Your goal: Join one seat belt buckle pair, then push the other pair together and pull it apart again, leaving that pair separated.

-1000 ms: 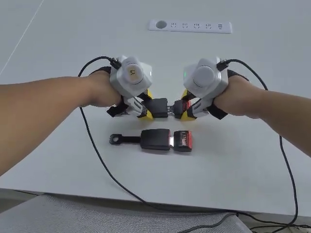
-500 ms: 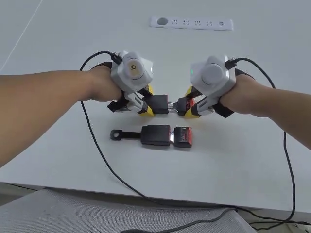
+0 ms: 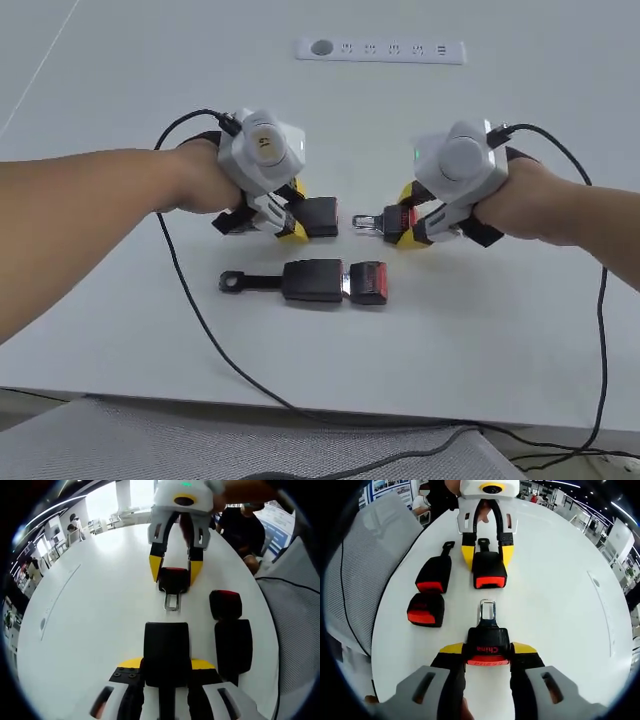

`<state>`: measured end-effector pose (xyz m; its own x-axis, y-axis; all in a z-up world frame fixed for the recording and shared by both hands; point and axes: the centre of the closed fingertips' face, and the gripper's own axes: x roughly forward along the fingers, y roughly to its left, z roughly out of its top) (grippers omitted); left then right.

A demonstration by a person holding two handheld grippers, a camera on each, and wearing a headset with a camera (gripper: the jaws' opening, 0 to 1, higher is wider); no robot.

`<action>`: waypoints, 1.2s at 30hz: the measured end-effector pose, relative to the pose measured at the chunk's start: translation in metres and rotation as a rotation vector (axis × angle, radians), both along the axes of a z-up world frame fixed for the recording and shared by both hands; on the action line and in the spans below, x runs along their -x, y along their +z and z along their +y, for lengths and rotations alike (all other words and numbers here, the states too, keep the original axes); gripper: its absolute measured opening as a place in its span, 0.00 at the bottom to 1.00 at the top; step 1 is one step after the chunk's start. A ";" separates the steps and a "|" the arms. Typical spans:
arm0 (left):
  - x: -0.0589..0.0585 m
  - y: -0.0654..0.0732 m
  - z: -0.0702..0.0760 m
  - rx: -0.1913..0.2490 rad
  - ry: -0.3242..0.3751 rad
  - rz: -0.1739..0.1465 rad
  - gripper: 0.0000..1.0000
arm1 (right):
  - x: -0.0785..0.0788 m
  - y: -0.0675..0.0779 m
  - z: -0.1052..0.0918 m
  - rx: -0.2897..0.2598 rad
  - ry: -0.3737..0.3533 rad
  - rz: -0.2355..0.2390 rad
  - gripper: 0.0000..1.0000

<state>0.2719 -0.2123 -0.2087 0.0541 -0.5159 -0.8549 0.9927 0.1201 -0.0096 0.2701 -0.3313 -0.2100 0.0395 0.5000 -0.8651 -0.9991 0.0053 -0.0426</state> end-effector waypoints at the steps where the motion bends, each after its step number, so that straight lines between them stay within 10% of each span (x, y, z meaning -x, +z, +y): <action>1: 0.000 0.000 0.001 -0.002 -0.001 -0.001 0.32 | 0.000 -0.001 -0.003 0.003 0.000 -0.002 0.33; 17: 0.000 -0.001 0.000 -0.011 0.009 0.002 0.33 | -0.002 0.000 -0.047 0.046 -0.025 -0.017 0.33; 36: 0.001 0.001 0.003 -0.017 0.011 -0.030 0.34 | -0.002 0.004 -0.040 -0.023 -0.084 -0.048 0.42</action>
